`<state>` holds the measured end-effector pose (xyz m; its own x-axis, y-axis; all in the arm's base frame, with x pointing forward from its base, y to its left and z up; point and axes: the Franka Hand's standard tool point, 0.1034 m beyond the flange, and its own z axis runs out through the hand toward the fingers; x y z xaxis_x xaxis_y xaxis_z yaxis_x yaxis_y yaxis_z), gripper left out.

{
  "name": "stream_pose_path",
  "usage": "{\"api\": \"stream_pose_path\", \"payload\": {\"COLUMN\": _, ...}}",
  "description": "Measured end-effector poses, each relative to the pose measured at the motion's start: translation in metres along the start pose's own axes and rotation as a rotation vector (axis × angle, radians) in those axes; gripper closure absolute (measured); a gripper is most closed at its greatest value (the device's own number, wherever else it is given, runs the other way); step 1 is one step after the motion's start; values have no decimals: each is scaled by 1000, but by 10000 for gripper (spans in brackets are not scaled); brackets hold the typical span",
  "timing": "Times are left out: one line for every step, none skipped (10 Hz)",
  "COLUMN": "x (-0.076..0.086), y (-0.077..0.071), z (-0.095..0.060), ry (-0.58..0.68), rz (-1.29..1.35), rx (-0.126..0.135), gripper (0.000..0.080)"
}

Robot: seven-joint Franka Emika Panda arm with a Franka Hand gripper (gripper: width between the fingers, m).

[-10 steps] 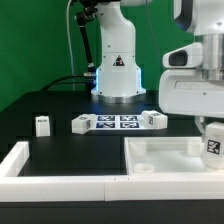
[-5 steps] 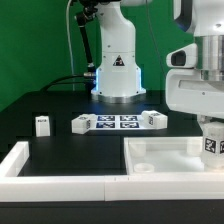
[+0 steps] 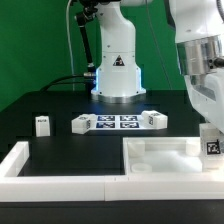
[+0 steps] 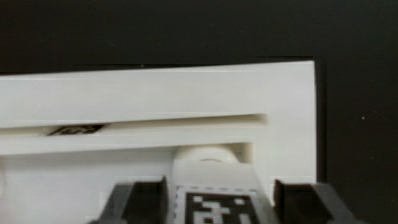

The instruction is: Assemble square table

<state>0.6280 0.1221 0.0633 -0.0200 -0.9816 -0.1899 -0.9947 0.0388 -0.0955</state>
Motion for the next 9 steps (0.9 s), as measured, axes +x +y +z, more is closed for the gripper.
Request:
{"api": "stream_pose_path", "payload": {"x": 0, "y": 0, "z": 0, "ry": 1, "rz": -19, "rx": 0, "gripper": 514}}
{"api": "stream_pose_path", "payload": {"x": 0, "y": 0, "z": 0, "ry": 3, "rz": -83, "rx": 4, "gripper": 439}}
{"api": "stream_pose_path", "payload": {"x": 0, "y": 0, "z": 1, "ry": 7, "rz": -221, "rx": 9, "gripper": 257}}
{"api": "stream_pose_path", "payload": {"x": 0, "y": -1, "z": 0, "ry": 26, "rz": -455, "rx": 3, "gripper": 183}}
{"api": "stream_pose_path", "payload": {"x": 0, "y": -2, "z": -2, "ry": 35, "rz": -604, "rx": -1, "gripper": 183}}
{"api": "stream_pose_path", "payload": {"x": 2, "y": -2, "z": -1, "ry": 41, "rz": -690, "rx": -5, "gripper": 157}}
{"api": "stream_pose_path", "payload": {"x": 3, "y": -2, "z": -1, "ry": 43, "rz": -729, "rx": -7, "gripper": 151}}
{"api": "stream_pose_path", "payload": {"x": 4, "y": -2, "z": -1, "ry": 46, "rz": -805, "rx": -10, "gripper": 151}}
{"api": "stream_pose_path", "payload": {"x": 6, "y": -2, "z": -2, "ry": 56, "rz": -914, "rx": -19, "gripper": 150}}
